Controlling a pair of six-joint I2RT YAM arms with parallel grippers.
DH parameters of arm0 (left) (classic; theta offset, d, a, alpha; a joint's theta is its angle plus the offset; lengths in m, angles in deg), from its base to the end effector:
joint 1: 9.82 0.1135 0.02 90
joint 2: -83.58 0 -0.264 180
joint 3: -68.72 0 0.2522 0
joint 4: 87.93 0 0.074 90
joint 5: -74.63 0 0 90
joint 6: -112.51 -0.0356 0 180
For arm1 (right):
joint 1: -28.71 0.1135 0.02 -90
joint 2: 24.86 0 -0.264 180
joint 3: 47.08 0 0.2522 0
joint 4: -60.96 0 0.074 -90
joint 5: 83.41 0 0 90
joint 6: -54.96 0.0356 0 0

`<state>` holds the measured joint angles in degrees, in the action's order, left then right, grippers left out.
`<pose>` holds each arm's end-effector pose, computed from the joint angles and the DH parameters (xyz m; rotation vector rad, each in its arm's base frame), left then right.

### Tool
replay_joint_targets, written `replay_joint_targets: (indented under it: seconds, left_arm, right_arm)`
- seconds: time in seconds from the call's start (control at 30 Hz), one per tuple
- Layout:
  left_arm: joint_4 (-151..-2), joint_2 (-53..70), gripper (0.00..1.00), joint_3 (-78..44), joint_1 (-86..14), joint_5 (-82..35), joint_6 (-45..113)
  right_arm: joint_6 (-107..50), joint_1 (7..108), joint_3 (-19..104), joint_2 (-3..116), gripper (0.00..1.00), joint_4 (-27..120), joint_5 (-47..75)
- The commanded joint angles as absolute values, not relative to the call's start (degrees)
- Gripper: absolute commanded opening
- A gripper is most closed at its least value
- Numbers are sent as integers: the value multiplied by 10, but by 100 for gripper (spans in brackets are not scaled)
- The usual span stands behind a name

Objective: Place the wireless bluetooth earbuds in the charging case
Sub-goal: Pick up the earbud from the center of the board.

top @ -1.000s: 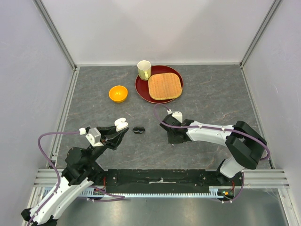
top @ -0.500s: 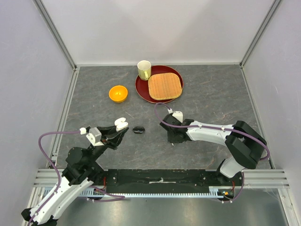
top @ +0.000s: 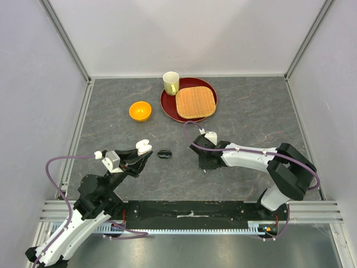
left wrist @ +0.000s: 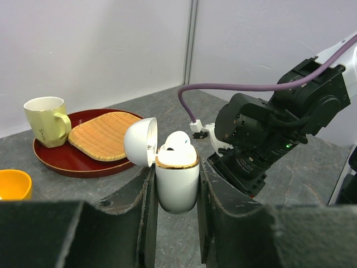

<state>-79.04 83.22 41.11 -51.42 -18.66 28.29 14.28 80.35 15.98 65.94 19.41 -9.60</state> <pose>0.0616 -0.0574 0.2651 0.4440 1.2075 -0.7494 0.1848 0.2174 0.1589 0.0155 2.6943 0.1359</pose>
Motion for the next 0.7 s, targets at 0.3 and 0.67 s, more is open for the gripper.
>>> replay_joint_targets:
  seconds: [0.3, 0.67]
  left_arm:
    - [-822, 869, 2, 415, -513, -180, 302]
    - [-835, 861, 2, 420, -513, -182, 305]
  right_arm:
    - [148, 801, 155, 654, 37, 171, -106]
    - [145, 802, 160, 658, 38, 163, -108]
